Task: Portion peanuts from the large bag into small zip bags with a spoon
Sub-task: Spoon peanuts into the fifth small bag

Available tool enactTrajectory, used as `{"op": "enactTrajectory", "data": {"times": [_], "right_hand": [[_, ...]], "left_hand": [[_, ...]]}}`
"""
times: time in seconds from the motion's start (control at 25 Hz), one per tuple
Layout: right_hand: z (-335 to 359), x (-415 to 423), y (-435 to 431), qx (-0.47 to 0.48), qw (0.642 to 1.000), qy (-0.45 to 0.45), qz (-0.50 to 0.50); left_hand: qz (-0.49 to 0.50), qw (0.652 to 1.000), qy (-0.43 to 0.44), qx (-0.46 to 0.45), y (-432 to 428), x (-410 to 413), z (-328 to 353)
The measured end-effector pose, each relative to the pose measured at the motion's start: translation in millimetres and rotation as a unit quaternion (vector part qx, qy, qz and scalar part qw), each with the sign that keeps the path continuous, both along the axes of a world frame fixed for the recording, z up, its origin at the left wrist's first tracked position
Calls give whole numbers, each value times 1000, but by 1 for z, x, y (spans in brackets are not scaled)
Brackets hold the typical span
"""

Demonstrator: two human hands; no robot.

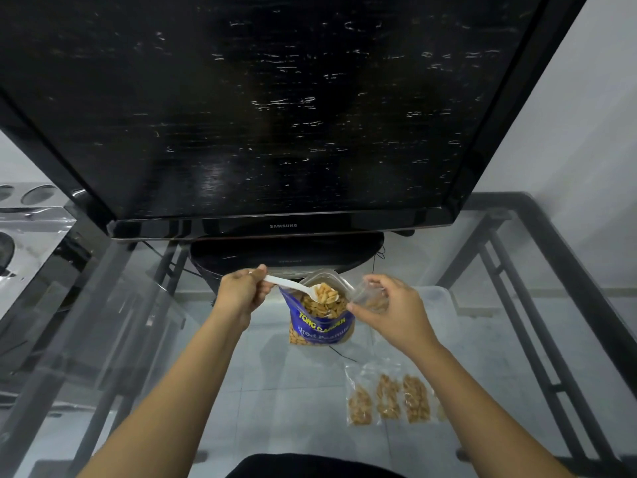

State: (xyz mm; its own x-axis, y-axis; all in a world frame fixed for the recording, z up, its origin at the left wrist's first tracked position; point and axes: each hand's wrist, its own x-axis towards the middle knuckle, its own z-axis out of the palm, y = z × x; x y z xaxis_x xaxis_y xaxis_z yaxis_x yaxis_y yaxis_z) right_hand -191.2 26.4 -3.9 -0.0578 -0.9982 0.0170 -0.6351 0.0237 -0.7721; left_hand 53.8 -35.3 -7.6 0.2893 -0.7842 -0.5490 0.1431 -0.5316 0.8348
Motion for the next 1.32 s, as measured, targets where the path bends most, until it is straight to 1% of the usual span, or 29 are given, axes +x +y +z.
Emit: {"op": "enactTrajectory", "data": {"times": [0.08, 0.12, 0.2, 0.28, 0.32, 0.36, 0.4, 0.44, 0.48, 0.52, 0.56, 0.6, 0.64, 0.68, 0.72, 0.76, 0.8, 0.88, 0.92, 0.96, 1.0, 1.04, 1.08, 1.12, 1.24, 1.32], "right_hand": [[2, 5, -2, -21, 997, 74, 17], [4, 8, -3, -33, 994, 98, 24], [6, 16, -5, -55, 992, 113, 28], [8, 25, -8, -62, 995, 81, 19], [9, 29, -9, -62, 997, 50, 9], [11, 34, -9, -63, 998, 14, -3], [12, 39, -10, -66, 997, -21, -16], [14, 43, -9, -70, 996, -54, -27], [15, 47, -8, -72, 993, -84, -35], [18, 50, -7, -74, 990, -110, -41], [20, 53, -6, -78, 987, -133, -45], [23, 54, -6, -81, 984, -152, -48], [25, 54, -6, -81, 981, -168, -48], [27, 54, -5, -75, 979, -182, -48], [28, 54, -5, -65, 978, -195, -48], [29, 53, -4, -55, 975, -208, -47], [30, 52, -3, -44, 973, -221, -44], [30, 50, 1, -29, 969, -242, -34], [30, 48, 4, -23, 966, -254, -28], [30, 47, 9, -15, 963, -269, -20], [28, 45, 14, -3, 959, -283, -9], [25, 44, 21, 13, 955, -295, 6], [20, 43, 29, 29, 953, -301, 22], [13, 42, 39, 42, 952, -302, 37], [-25, 42, 68, 88, 958, -271, 37], [-54, 45, 82, 145, 963, -228, 12]], "left_hand": [[11, 1000, 1, -17, -3, 6, 7], [15, 1000, 5, -27, -5, 8, 13], [19, 999, 9, -49, -8, 8, 28], [4, 997, -5, -83, -7, 4, 46], [-16, 994, -29, -108, -5, 0, 55], [-44, 986, -70, -142, 0, -6, 66], [-77, 971, -126, -187, 8, -12, 77], [-111, 942, -195, -249, 18, -20, 88], [-143, 894, -274, -325, 29, -26, 99], [-176, 826, -348, -407, 41, -30, 109], [-210, 748, -405, -482, 50, -31, 116], [-238, 675, -443, -539, 56, -31, 120], [-252, 629, -462, -573, 59, -30, 124], [-247, 615, -465, -586, 61, -28, 125], [-226, 629, -457, -587, 62, -25, 126], [-196, 662, -437, -576, 63, -22, 128], [-164, 711, -401, -554, 64, -20, 129], [-85, 824, -283, -483, 65, -13, 128], [-34, 872, -208, -442, 64, -8, 124], [18, 908, -134, -398, 62, -2, 118], [63, 931, -67, -354, 62, 6, 108], [95, 944, -17, -316, 66, 14, 96], [118, 950, 7, -288, 74, 22, 80], [136, 953, 2, -269, 85, 29, 62], [189, 946, -67, -255, 132, 43, 10], [180, 945, -131, -240, 158, 44, -19]]}}
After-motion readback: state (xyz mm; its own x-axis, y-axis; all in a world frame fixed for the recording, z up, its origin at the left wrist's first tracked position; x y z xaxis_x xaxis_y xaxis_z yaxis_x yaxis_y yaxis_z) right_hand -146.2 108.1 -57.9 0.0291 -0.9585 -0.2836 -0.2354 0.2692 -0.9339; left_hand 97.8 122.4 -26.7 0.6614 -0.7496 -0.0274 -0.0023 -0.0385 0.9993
